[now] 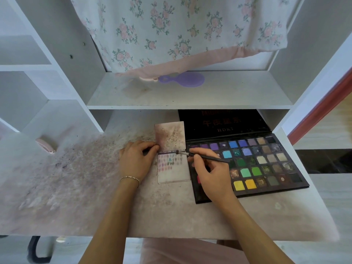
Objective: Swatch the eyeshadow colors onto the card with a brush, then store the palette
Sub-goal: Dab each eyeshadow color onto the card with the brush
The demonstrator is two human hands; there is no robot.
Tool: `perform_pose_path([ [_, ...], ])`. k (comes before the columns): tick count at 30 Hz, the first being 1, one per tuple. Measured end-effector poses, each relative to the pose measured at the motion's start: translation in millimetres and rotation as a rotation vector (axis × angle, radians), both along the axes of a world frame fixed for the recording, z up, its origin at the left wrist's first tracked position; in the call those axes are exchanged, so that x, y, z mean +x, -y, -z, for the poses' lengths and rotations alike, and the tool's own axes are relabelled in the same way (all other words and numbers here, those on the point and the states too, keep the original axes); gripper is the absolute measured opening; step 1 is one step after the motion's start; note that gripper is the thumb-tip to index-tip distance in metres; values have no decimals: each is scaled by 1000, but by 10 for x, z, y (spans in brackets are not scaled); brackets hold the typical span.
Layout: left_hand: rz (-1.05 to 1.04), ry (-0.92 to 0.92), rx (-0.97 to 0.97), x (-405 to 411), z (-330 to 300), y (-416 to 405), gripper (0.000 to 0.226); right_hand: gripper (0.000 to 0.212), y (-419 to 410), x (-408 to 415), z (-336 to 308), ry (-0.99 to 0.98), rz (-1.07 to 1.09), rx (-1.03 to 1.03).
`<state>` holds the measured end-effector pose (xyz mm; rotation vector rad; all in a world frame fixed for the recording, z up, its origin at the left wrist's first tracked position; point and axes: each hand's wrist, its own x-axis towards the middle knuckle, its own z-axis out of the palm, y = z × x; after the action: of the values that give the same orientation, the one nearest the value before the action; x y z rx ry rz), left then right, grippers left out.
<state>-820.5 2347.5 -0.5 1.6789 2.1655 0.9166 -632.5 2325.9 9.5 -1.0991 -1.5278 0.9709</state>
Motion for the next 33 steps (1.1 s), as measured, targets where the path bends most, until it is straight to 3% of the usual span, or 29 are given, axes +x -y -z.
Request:
perform_pose_path([
  [6, 0, 12, -6, 0, -14, 2, 15, 22, 42, 56, -11, -29, 41, 50],
  [13, 11, 19, -5, -6, -3, -7, 14, 37, 138, 429, -6, -53, 178, 68],
  [27, 11, -20, -22, 1, 9, -13, 15, 32, 286, 1207, 61, 109, 506, -7],
  [33, -1, -25, -17, 15, -10, -2, 15, 35, 280, 1183, 46, 119, 482, -18],
])
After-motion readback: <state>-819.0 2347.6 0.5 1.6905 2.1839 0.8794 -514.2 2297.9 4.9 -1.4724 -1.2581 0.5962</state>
